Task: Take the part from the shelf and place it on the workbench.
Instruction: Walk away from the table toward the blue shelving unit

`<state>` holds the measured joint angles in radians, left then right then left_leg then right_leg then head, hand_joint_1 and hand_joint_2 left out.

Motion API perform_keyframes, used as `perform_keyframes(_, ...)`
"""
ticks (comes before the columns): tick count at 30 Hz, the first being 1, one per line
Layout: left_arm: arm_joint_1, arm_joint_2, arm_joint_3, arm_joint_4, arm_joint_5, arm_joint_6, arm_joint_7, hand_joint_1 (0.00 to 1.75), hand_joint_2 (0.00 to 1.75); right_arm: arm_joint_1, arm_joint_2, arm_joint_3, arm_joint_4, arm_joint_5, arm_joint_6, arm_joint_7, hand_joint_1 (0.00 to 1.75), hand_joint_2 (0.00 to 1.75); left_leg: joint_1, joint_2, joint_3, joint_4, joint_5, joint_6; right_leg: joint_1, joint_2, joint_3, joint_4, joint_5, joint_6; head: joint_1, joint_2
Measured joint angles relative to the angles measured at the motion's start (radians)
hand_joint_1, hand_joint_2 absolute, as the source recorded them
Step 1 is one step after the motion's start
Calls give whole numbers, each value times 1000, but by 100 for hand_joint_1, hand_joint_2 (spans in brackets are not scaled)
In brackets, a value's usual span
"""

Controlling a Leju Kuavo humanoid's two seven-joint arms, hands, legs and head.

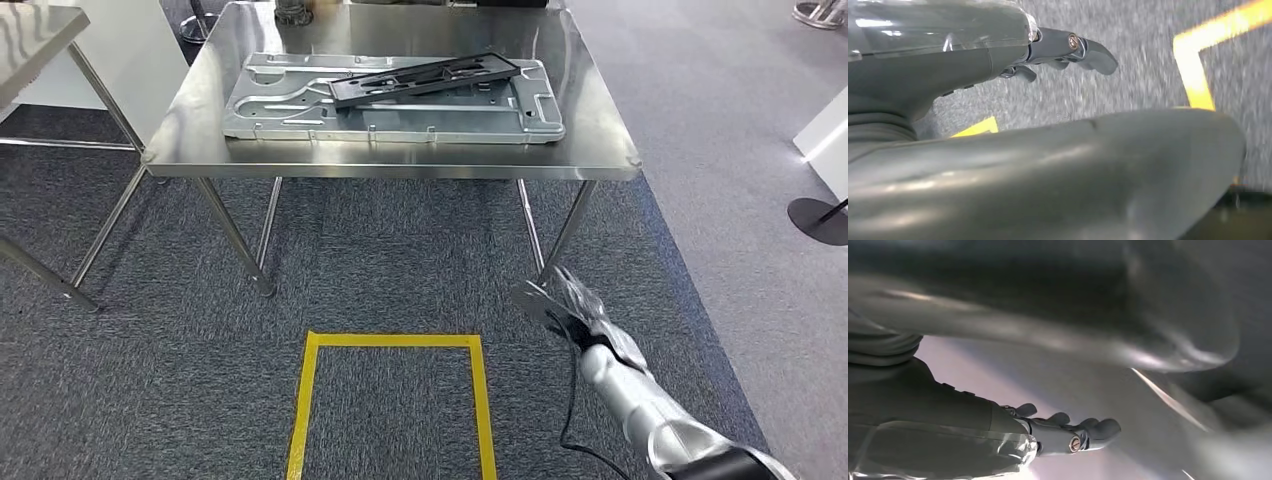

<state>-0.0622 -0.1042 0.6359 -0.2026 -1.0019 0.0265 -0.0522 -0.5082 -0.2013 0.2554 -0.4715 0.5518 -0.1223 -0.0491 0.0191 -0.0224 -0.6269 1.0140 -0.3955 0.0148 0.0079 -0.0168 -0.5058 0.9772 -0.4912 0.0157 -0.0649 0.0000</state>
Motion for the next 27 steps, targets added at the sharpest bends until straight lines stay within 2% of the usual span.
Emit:
perform_keyframes(2,3,-1,0,0,-7,0,10,0,0,121,30,-108,72,-101,79,90,0,0,2,2,-1,5,-11,-12,-3,-6,5,-19,15,-13,0,0)
perform_keyframes(3,4,-1,0,0,-7,2,10,0,0,182,53,-157,103,-146,105,124,0,0,1,6,-10,30,-39,-16,-5,-8,2,-28,26,-21,0,0)
perform_keyframes(4,4,0,0,0,-8,6,7,0,0,239,79,-201,129,-185,118,149,0,0,1,10,-26,77,-83,-19,-6,-7,-4,-32,35,-27,0,0)
perform_keyframes(6,-7,1,0,0,-9,11,1,0,0,324,136,-283,170,-253,125,183,0,0,1,15,-65,205,-174,-25,-3,-2,-28,-27,48,-34,0,0)
perform_keyframes(7,-16,1,0,0,-10,12,3,0,0,352,162,-319,187,-277,124,193,0,0,1,15,-73,253,-195,-26,-2,0,-41,-22,52,-35,0,0)
perform_keyframes(8,-26,1,0,0,-11,12,6,0,0,372,186,-351,200,-295,123,199,0,0,0,15,-63,266,-195,-27,-1,1,-54,-15,56,-35,0,0)
perform_keyframes(9,-34,1,0,0,-11,12,9,0,0,386,207,-379,211,-307,121,202,0,0,0,15,-34,243,-178,-25,-1,2,-67,-7,59,-35,0,0)
perform_keyframes(10,-40,1,0,0,-10,13,11,0,0,398,225,-404,221,-315,118,201,0,0,-1,15,13,185,-155,-22,0,5,-78,2,62,-33,0,0)
perform_keyframes(12,-50,2,0,-1,-9,15,12,0,0,413,252,-447,233,-326,110,192,0,0,-5,15,111,49,-133,-13,0,10,-95,17,68,-27,0,0)
perform_keyframes(13,-54,2,0,-2,-10,16,12,0,0,416,261,-466,237,-329,106,187,0,0,-9,15,139,4,-133,-9,1,11,-99,23,72,-22,0,0)
perform_keyframes(14,-57,3,0,-2,-12,17,13,0,0,418,267,-481,241,-329,104,184,0,0,-11,15,149,-16,-136,-6,0,12,-102,26,76,-17,0,0)
perform_keyframes(16,-59,2,0,-2,-15,17,15,0,0,417,271,-499,246,-321,104,178,0,0,-12,16,142,-23,-127,3,-1,15,-106,27,86,-5,0,0)
perform_keyframes(17,-60,2,0,-2,-16,17,17,0,0,415,272,-505,247,-317,106,175,0,0,-10,18,137,-25,-118,9,-2,17,-111,33,80,1,0,0)
perform_keyframes(18,-62,2,0,-2,-17,16,18,0,0,414,272,-510,248,-314,108,173,0,0,-8,21,130,-29,-108,15,-4,18,-122,55,55,8,0,0)
perform_keyframes(19,-63,2,0,-2,-17,16,18,0,0,412,272,-514,249,-313,110,170,0,0,-6,23,120,-31,-97,20,-7,18,-138,97,14,13,0,0)
perform_keyframes(21,-64,2,0,-2,-19,13,18,0,0,406,272,-523,250,-313,116,166,0,0,-6,27,97,-30,-79,24,-15,18,-180,226,-81,24,0,0)
perform_keyframes(22,-64,2,0,-2,-21,12,18,0,0,403,272,-527,251,-313,119,165,0,0,-6,29,86,-29,-72,23,-19,18,-191,279,-105,29,0,0)
perform_keyframes(23,-64,2,0,-2,-22,11,18,0,0,400,271,-530,252,-314,121,164,0,0,-5,30,75,-27,-64,21,-23,18,-186,303,-107,33,0,0)
perform_keyframes(24,-63,1,0,-2,-24,9,19,0,0,399,271,-532,253,-315,122,163,0,44,-5,31,66,-25,-58,18,-27,17,-163,289,-90,36,0,0)
perform_keyframes(25,-64,1,0,-2,-26,7,20,0,0,397,270,-534,253,-314,122,163,0,87,-4,31,57,-22,-52,14,-30,17,-118,235,-64,37,0,0)
perform_keyframes(27,-66,0,-1,-2,-28,3,23,0,0,395,269,-536,254,-308,125,164,0,175,-3,31,44,-16,-42,4,-32,18,-14,84,-31,35,0,0)
